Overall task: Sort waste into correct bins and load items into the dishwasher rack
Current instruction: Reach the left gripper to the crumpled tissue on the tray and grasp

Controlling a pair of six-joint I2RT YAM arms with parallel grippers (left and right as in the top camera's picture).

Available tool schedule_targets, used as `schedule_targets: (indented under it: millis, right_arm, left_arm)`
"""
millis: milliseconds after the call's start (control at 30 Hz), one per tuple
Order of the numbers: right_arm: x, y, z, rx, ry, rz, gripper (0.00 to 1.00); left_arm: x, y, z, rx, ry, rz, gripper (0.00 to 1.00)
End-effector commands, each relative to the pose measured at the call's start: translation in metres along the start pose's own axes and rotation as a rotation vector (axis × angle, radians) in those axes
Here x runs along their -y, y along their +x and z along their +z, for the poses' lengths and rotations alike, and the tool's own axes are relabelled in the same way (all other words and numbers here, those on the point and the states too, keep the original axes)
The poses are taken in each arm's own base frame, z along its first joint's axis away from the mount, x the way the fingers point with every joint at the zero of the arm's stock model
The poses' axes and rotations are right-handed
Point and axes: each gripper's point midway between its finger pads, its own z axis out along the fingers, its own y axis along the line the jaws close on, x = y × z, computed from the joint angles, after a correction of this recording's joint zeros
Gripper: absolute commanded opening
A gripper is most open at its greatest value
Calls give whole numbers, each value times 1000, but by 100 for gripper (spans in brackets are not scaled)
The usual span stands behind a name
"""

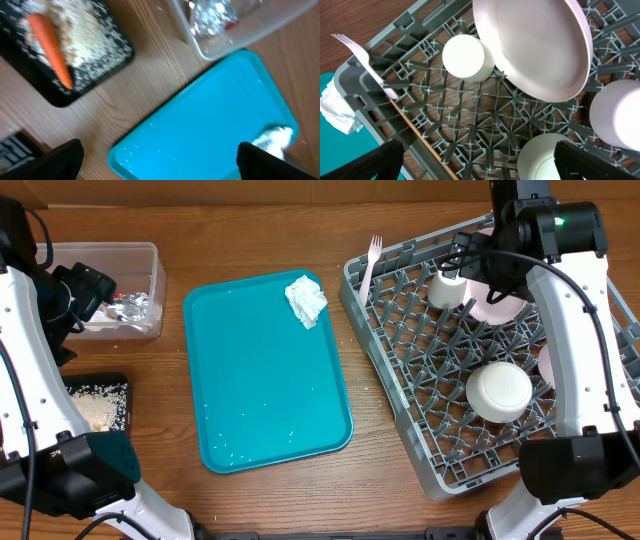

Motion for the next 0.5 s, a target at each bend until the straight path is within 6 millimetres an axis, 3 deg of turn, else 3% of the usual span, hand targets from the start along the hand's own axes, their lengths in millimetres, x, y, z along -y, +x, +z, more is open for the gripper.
schedule_targets:
  millis: [0, 67, 133, 333, 467]
  right_arm:
    - [0, -5, -13, 37, -20, 9, 100]
    - [0, -5, -13, 36, -20, 9, 100]
    - [0, -5, -13, 36, -19, 9, 100]
    - [0, -5, -13, 37, -20, 9, 100]
    - [0, -5, -13, 37, -20, 9, 100]
  left_arm:
    - [35, 31, -7, -144, 194, 114, 100]
    - [65, 53, -16, -228, 348, 199, 100]
    - [82, 63, -20, -238, 400, 258, 100]
    - [128, 94, -13, -107, 371, 470, 100]
    - [158, 121, -16, -103, 423, 496, 100]
